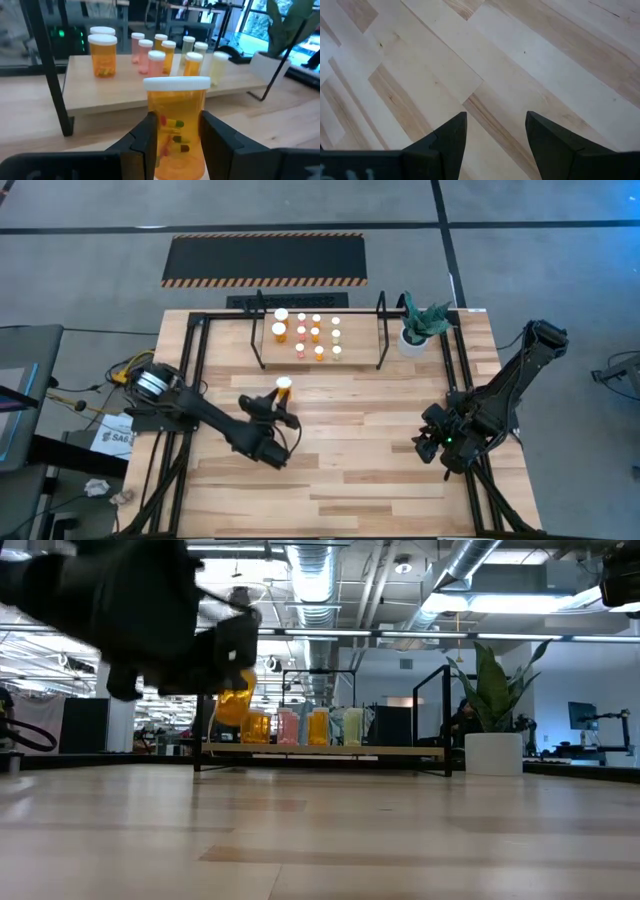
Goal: Pick and place medicine bottles onto shelf by color
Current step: Put the big orange pill bottle on the shelf aligned with the other big orange pill bottles
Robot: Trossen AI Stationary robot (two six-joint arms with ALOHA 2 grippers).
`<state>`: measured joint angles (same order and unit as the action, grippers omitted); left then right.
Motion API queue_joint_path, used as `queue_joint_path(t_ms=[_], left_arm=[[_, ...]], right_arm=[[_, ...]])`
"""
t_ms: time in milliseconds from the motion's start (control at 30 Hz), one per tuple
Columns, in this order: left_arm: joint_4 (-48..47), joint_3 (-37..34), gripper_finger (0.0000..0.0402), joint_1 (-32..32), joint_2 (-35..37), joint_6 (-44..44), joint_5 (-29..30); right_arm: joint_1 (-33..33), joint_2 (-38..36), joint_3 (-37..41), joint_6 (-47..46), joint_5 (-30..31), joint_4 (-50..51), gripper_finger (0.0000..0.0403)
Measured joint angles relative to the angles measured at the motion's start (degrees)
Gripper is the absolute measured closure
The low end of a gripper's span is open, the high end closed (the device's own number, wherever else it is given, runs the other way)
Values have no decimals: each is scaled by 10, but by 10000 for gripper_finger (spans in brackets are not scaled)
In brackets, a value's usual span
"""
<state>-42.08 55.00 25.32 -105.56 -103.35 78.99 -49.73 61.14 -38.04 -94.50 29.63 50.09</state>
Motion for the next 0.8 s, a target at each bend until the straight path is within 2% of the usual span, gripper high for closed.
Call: queue_joint_path(t_ms=[100, 267, 467, 533, 667, 800], left_arm=[[-2, 0, 303, 6, -45, -23, 26], [-3, 0, 303, 18, -127, -108, 103], [10, 4, 303, 22, -196, -226, 113], [12, 3, 303, 24, -199, -227, 112], [43, 2, 303, 24, -202, -155, 106], [92, 1, 303, 23, -204, -119, 50]], right_arm=[[0, 0, 0, 0, 0, 0, 178], [0, 0, 0, 0, 0, 0, 178], [0, 0, 0, 0, 0, 0, 178], [0, 0, 0, 0, 0, 0, 178], [0, 0, 0, 0, 0, 0, 178], [0, 0, 0, 0, 0, 0, 178]])
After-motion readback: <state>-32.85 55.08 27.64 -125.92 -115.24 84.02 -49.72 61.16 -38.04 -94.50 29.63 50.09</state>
